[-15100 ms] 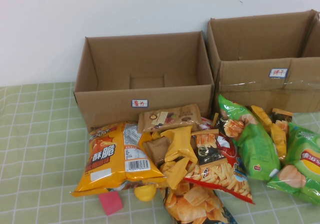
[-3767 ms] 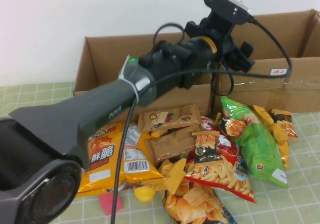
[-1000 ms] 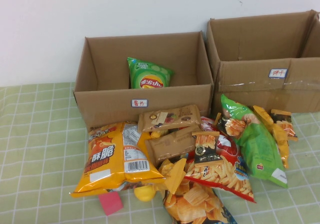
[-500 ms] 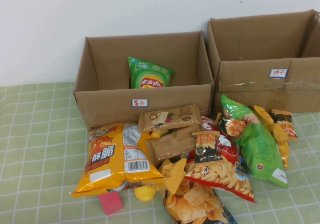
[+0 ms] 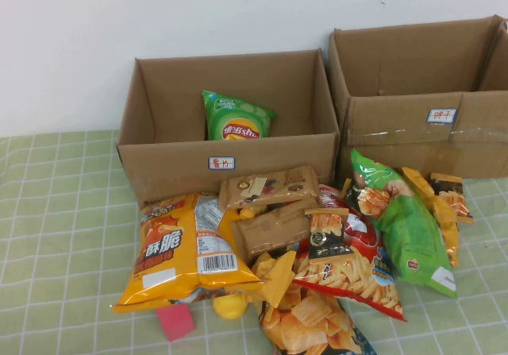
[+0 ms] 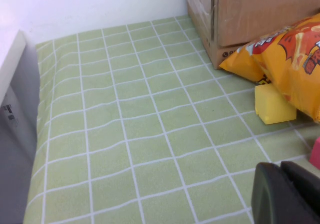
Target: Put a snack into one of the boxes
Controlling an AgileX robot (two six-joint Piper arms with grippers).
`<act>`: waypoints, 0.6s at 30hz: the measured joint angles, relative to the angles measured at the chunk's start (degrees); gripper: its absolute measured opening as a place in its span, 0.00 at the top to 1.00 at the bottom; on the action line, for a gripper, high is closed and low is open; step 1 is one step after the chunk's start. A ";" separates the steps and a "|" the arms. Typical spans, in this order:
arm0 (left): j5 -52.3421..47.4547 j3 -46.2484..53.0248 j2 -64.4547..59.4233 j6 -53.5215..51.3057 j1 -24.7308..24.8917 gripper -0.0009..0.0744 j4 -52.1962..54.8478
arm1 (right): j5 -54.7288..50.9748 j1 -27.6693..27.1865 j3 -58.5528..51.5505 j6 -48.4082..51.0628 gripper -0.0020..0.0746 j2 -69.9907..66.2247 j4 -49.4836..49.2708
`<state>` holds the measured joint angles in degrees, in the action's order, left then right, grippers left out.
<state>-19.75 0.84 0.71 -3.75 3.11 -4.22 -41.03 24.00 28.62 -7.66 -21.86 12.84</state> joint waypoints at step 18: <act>0.07 0.00 0.10 -0.16 0.00 0.99 -0.48 | 0.00 0.00 0.00 0.00 0.97 0.00 0.00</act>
<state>-19.68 0.84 0.81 -3.91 3.11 -4.70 -41.03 24.00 28.62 -7.66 -21.86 12.84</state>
